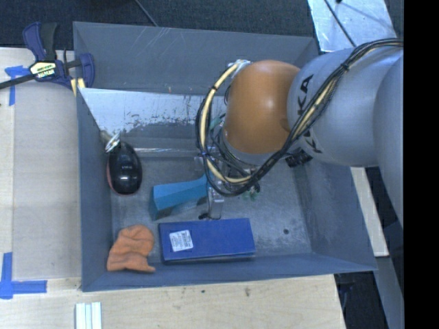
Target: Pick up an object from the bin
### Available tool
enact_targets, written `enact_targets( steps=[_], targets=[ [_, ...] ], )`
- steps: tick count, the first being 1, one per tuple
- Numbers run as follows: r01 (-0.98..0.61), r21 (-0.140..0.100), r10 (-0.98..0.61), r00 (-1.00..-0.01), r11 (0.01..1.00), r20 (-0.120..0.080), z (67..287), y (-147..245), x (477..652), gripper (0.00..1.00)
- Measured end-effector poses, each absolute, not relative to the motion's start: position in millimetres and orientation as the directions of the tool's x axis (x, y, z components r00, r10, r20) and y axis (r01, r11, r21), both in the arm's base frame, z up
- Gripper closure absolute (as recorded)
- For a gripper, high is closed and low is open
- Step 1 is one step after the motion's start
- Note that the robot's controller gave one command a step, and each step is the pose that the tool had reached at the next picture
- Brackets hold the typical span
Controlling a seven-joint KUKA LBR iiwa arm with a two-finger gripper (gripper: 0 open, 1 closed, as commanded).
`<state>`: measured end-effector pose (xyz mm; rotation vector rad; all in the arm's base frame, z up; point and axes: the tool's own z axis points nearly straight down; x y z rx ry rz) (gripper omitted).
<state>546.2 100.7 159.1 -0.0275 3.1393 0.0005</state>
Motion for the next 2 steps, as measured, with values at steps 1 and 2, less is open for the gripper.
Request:
enact_targets(
  steps=[1,2],
  targets=[
    [-0.055,-0.002,-0.055,-0.998,0.998,0.003,96.2,101.2,545.4,1.00],
    [-0.056,-0.002,-0.056,-0.998,0.998,0.003,96.2,101.2,545.5,1.00]
  ],
)
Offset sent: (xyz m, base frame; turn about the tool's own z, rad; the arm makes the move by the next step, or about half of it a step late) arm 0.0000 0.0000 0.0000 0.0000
